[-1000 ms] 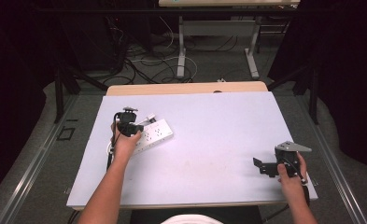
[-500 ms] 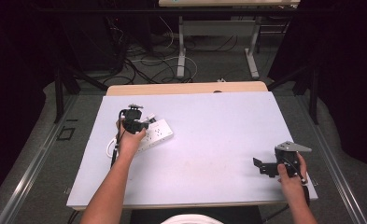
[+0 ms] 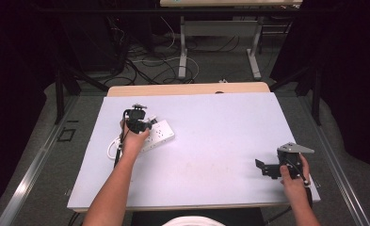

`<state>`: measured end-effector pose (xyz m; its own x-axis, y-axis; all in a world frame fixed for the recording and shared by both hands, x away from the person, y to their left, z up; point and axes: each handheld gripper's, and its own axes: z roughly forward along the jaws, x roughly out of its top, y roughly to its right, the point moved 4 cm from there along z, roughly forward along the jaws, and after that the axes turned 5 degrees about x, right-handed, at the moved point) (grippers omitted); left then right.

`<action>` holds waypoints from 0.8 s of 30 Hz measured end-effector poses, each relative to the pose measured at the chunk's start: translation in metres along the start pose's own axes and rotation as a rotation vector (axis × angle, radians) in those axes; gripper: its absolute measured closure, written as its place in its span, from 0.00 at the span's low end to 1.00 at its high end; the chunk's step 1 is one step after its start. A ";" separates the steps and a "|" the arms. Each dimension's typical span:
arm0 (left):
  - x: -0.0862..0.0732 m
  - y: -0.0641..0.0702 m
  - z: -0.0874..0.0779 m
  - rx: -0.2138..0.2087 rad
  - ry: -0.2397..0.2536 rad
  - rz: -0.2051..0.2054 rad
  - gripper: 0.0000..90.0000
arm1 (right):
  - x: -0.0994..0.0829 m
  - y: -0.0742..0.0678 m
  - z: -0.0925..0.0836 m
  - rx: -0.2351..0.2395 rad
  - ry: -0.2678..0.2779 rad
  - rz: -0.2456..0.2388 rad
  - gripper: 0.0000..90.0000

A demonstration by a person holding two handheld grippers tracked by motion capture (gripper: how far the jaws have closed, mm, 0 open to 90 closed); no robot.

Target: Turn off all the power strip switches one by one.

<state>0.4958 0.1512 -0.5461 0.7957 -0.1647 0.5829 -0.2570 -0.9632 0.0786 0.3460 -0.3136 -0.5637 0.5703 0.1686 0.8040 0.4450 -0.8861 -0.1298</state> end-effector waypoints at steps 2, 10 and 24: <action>0.000 -0.002 0.000 0.005 -0.005 -0.003 1.00 | 0.000 0.000 0.000 0.000 0.001 -0.001 0.00; -0.001 -0.007 0.002 0.018 -0.014 -0.015 1.00 | 0.000 -0.001 0.001 -0.006 0.007 0.004 0.00; -0.002 -0.007 0.004 0.019 -0.026 -0.015 1.00 | 0.000 -0.001 0.001 -0.006 0.006 0.004 0.00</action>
<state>0.4985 0.1574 -0.5510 0.8134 -0.1560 0.5603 -0.2352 -0.9693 0.0716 0.3461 -0.3124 -0.5638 0.5674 0.1627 0.8072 0.4391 -0.8891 -0.1295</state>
